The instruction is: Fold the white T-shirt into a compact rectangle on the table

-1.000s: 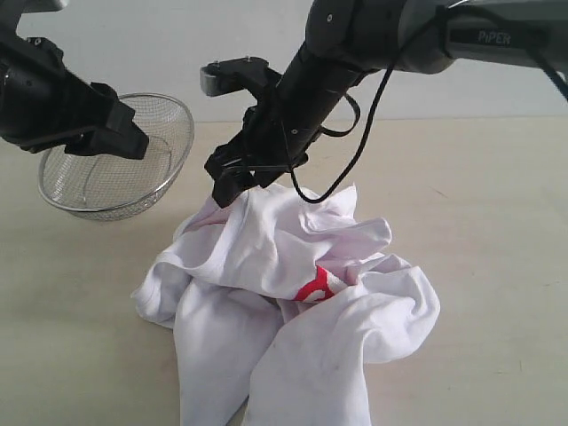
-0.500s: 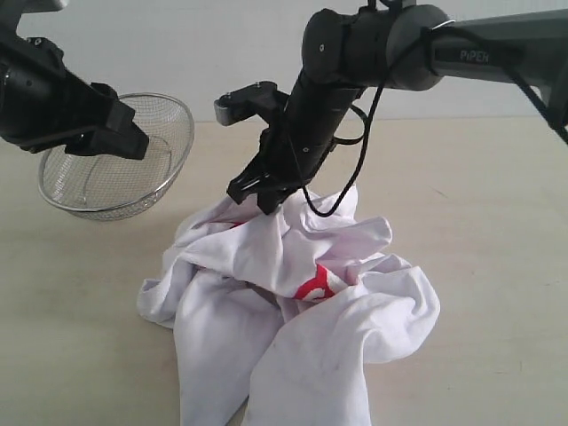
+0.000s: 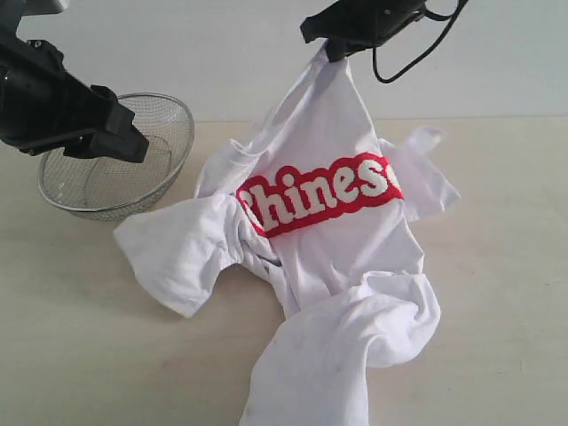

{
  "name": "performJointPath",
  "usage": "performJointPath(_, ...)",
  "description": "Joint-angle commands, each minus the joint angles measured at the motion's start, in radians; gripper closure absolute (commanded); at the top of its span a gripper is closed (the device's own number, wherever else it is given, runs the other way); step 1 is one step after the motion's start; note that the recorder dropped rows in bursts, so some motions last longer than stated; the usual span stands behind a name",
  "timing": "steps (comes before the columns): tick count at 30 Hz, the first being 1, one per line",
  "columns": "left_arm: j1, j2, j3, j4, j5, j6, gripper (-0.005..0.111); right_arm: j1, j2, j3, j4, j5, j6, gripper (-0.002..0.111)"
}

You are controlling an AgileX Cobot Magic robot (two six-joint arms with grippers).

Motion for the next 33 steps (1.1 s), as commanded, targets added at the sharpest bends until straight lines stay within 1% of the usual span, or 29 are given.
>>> performJointPath(1,0.001,-0.005,0.004,-0.007,-0.005,0.004,0.055,-0.037,0.057,-0.01,0.014,-0.048,-0.011,0.108)
performJointPath(7,0.001,-0.005,0.004,-0.007,-0.005,0.002,0.055,-0.076,0.139,-0.023,0.0,-0.127,0.059,0.108)
performJointPath(10,0.001,-0.005,0.004,-0.007,-0.003,0.002,0.055,-0.104,0.174,-0.05,-0.007,-0.132,0.091,0.108)
performJointPath(14,0.001,-0.005,0.004,-0.007,0.005,0.0,0.055,-0.114,0.185,-0.056,0.0,-0.114,0.091,0.108)
performJointPath(16,0.001,-0.005,0.004,-0.007,0.007,0.0,0.055,-0.114,0.181,-0.056,0.045,-0.111,0.053,0.103)
performJointPath(17,0.001,-0.005,0.004,-0.013,0.006,0.0,0.055,-0.114,0.177,-0.056,0.082,-0.119,0.031,0.096)
performJointPath(18,0.001,-0.005,0.004,-0.015,0.006,0.0,0.055,-0.114,0.173,-0.056,0.136,-0.133,0.013,0.086)
performJointPath(20,0.001,-0.005,0.004,-0.024,0.006,0.0,0.055,-0.114,0.167,-0.056,0.195,-0.164,0.004,0.06)
performJointPath(21,0.001,-0.005,0.004,-0.032,0.006,0.0,0.055,-0.114,0.165,-0.056,0.213,-0.195,0.004,0.042)
performJointPath(22,0.001,-0.005,0.004,-0.034,0.006,0.0,0.055,-0.114,0.165,-0.056,0.213,-0.208,0.021,0.034)
performJointPath(23,0.001,-0.005,0.004,-0.037,0.006,0.0,0.055,-0.114,0.165,-0.056,0.213,-0.218,0.036,0.031)
performJointPath(25,0.001,-0.005,0.004,-0.037,0.004,0.0,0.058,-0.116,0.163,-0.056,0.213,-0.218,0.069,0.035)
performJointPath(29,0.001,-0.005,0.004,-0.037,-0.01,0.008,0.072,-0.115,0.127,-0.056,0.218,-0.223,0.105,0.052)
performJointPath(33,0.001,-0.005,0.004,-0.037,-0.023,0.008,0.081,-0.124,0.05,-0.056,0.186,-0.236,0.096,0.069)
